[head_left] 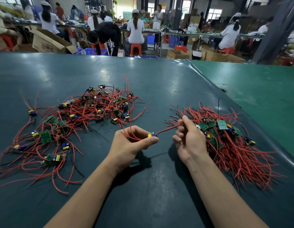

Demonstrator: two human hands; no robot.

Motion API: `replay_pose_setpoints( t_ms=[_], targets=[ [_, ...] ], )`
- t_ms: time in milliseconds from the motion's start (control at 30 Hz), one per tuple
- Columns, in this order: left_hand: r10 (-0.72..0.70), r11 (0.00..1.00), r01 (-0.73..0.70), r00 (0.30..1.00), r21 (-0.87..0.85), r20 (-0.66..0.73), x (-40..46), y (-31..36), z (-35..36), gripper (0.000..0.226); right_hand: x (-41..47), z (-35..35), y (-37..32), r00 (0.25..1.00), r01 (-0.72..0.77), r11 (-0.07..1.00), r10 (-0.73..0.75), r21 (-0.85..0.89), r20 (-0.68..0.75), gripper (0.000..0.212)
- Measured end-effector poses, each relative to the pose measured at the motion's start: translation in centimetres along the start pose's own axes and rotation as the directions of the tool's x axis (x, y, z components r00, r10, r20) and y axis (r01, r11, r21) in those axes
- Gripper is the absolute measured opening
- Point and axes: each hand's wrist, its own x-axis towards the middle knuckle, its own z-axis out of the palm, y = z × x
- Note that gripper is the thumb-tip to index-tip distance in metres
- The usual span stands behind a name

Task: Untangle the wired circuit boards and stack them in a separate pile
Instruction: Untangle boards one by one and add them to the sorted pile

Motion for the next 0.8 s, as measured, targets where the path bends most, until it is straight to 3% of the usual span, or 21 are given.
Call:
replay_pose_setpoints(
  t_ms=[133,367,533,633,733,800],
  targets=[
    [-0.017,1.0,0.016,0.999,0.003,0.027,-0.1,-0.1,-0.3,0.028,-0.1,-0.1,-0.5,0.978,-0.189,0.98,0.184,0.055,0.098,0.039],
    [-0.003,1.0,0.004,1.0,-0.018,0.031,0.1,-0.3,-0.6,0.027,0.1,-0.3,-0.7,0.995,-0.093,0.994,0.091,0.063,0.038,0.027],
    [-0.007,1.0,0.007,0.999,0.0,0.031,0.1,-0.2,-0.5,0.024,0.1,-0.6,-1.4,0.974,-0.212,0.962,0.193,0.172,0.118,0.044],
    [-0.004,1.0,0.004,0.999,0.0,0.05,0.0,0.0,-0.6,0.019,0.1,-0.6,-1.5,0.969,-0.201,0.967,0.173,0.158,0.174,0.049],
    [0.008,1.0,-0.008,1.0,-0.018,0.021,0.1,0.1,-0.7,0.019,0.1,-0.5,-1.5,0.977,-0.186,0.967,0.162,0.172,0.142,0.045],
    [0.027,0.999,-0.029,0.998,-0.036,-0.06,0.3,0.0,-0.7,0.019,-0.2,-0.3,-1.2,0.978,-0.109,0.993,0.098,0.047,0.184,0.042]
  ],
)
